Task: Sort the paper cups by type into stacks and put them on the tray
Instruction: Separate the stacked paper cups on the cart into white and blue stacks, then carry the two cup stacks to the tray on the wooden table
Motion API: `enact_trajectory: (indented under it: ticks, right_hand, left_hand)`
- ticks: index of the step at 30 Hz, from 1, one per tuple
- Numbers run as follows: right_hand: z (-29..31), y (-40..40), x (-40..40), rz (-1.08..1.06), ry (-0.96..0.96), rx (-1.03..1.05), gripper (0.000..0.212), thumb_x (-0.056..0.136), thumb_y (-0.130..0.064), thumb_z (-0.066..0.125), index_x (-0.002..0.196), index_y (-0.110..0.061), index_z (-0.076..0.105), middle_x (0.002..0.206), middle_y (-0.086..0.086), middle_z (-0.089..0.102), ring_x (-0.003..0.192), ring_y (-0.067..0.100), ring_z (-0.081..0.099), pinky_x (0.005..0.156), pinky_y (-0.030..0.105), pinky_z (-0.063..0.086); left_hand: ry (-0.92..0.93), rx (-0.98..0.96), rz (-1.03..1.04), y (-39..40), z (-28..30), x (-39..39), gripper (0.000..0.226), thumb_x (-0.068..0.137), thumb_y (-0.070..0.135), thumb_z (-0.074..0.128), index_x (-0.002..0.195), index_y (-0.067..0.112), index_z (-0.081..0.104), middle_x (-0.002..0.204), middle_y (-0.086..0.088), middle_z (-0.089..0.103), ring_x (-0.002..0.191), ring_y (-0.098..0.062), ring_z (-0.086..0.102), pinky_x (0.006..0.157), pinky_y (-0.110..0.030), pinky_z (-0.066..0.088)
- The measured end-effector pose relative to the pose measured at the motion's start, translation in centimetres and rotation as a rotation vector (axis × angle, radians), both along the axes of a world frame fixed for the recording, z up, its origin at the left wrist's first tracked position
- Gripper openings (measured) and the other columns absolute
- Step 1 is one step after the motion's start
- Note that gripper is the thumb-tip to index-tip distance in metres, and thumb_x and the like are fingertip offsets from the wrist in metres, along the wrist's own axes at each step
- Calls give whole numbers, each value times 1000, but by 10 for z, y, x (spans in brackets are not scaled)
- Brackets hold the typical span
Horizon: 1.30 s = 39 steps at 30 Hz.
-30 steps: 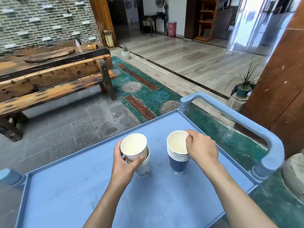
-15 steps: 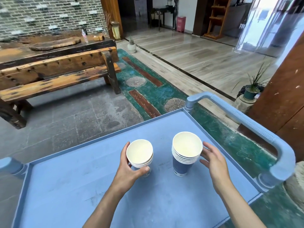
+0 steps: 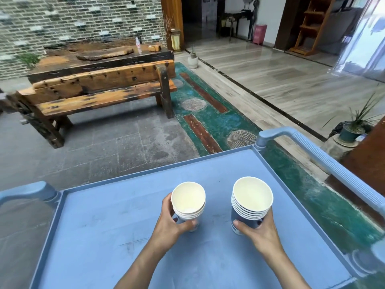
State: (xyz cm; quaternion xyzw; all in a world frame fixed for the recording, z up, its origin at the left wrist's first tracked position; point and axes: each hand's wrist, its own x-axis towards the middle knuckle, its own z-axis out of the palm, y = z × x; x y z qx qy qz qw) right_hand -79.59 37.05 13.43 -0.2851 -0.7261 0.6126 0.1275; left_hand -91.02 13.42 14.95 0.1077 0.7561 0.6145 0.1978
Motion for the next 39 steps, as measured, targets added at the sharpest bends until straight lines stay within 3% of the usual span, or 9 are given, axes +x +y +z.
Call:
enact_trajectory:
  ticks: [5,11,15,18,20,23,28,31,39]
  right_hand:
    - [9,-6,6,-16,26,20,83,45,-37,86,107,-63,37,114,-31,58,106,-10,55,87,28,46]
    - [23,-29,33,-84,54,76,80,47,-39,84,101,-70,34,103,-48,53,97,-26,50,76,12,41]
    - [34,-52,57,-158,97,92,85,51,-30,86,114,-54,33,111,-39,49,98,-25,47,75,3,37]
    - [43,-73,80,-235,86,125,93,51,-33,87,122,-45,29,112,-39,45,97,-15,51,72,1,37]
    - [48,-89,100,-307,66,167,93,53,-33,90,120,-50,28,110,-43,45,98,-7,54,77,10,38]
    - [54,-116,135,-410,65,247,87,54,-35,89,107,-68,28,102,-55,48,98,-25,49,78,18,37]
    - [67,-165,208,-600,49,297,91,51,-45,84,110,-74,22,112,-55,43,108,-24,44,80,6,40]
    - [72,-192,259,-747,44,331,89,52,-44,84,109,-74,23,112,-54,43,108,-25,43,78,-5,33]
    - [76,-255,406,-1154,13,392,89,52,-46,85,115,-69,26,115,-52,43,109,-24,43,79,3,39]
  left_hand:
    - [4,-6,27,-17,11,10,92,54,26,91,123,54,37,130,29,51,119,13,48,95,-28,44]
    - [80,-14,-70,-33,26,22,91,50,34,91,119,60,38,124,34,53,121,8,49,94,-28,46]
    - [121,15,-179,-41,36,29,90,51,37,89,119,63,36,121,41,52,119,13,48,88,-19,45]
    - [132,54,-253,-48,40,35,91,52,41,87,128,52,39,128,32,53,119,12,49,85,-16,45]
    - [137,73,-320,-52,41,41,92,54,46,85,134,45,39,131,29,54,118,11,51,85,-16,45]
    - [151,84,-431,-55,40,55,83,59,51,81,128,59,36,129,37,51,113,15,52,85,-14,44]
    - [132,109,-672,-48,37,101,81,61,46,79,129,55,35,137,27,48,116,15,49,88,-7,40]
    - [104,138,-836,-34,39,141,77,57,44,80,120,62,40,125,39,52,111,20,50,81,2,41]
    - [62,193,-1208,-6,48,268,82,52,41,84,121,57,43,121,41,55,115,14,52,90,-8,42]
